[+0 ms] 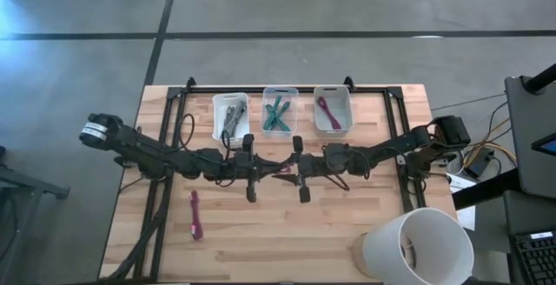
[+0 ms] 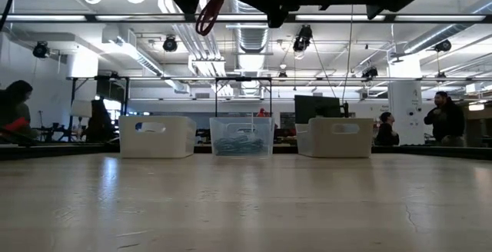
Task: Pick & Place USB Port
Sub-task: Put the right pink charger cable into the gray bin
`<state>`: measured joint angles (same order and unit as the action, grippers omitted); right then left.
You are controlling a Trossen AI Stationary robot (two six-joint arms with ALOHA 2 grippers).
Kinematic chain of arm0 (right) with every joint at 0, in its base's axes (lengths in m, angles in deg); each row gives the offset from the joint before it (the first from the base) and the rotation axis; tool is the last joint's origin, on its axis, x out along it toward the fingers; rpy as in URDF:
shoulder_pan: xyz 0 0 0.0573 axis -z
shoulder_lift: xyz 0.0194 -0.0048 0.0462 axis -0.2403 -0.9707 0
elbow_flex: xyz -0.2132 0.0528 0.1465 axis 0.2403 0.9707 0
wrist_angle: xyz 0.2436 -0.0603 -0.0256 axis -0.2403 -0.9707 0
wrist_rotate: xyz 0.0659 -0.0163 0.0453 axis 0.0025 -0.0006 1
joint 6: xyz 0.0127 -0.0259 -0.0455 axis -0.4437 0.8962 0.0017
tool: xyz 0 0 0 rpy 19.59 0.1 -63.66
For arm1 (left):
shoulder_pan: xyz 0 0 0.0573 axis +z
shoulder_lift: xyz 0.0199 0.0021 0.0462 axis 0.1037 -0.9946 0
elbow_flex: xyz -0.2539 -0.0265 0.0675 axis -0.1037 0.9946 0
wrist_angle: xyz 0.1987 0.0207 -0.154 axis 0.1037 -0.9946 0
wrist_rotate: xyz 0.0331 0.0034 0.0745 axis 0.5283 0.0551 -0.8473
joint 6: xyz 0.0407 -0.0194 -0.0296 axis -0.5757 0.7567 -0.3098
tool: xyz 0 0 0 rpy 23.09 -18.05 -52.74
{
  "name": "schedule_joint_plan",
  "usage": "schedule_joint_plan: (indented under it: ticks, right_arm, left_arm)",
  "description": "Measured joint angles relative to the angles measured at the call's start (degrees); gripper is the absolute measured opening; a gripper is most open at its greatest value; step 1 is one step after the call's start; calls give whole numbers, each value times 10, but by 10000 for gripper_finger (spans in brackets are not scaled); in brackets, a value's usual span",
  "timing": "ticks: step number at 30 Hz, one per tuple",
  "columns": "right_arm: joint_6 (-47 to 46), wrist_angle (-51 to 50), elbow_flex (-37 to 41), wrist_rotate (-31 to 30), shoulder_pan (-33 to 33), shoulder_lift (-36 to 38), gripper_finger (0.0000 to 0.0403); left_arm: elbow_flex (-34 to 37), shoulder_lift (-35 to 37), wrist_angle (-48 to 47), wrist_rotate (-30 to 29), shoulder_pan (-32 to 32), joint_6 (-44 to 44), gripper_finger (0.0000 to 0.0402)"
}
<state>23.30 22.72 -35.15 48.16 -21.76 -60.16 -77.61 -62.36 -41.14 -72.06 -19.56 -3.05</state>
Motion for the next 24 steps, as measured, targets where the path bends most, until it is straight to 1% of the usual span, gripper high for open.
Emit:
schedule_joint_plan:
  ticks: [5, 9, 14, 18, 21, 24]
  right_arm:
    - [0, 0, 0, -1, 0, 0, 51]
    - [0, 0, 0, -1, 0, 0, 24]
    - [-4, -2, 0, -1, 0, 0, 19]
    - [-25, -16, 0, -1, 0, 0, 21]
    - [-50, -35, 0, -1, 0, 0, 21]
    - [-74, -66, 0, -4, -1, 0, 20]
  left_arm:
    - [0, 0, 1, 0, 0, 0, 0]
    - [0, 0, -1, 0, 0, 0, 0]
    - [0, 1, -9, 0, 0, 1, 0]
    - [0, 1, -22, 0, 0, 2, 4]
    - [1, 1, -33, -2, 0, 7, 22]
    - [1, 0, -46, -2, 0, 7, 47]
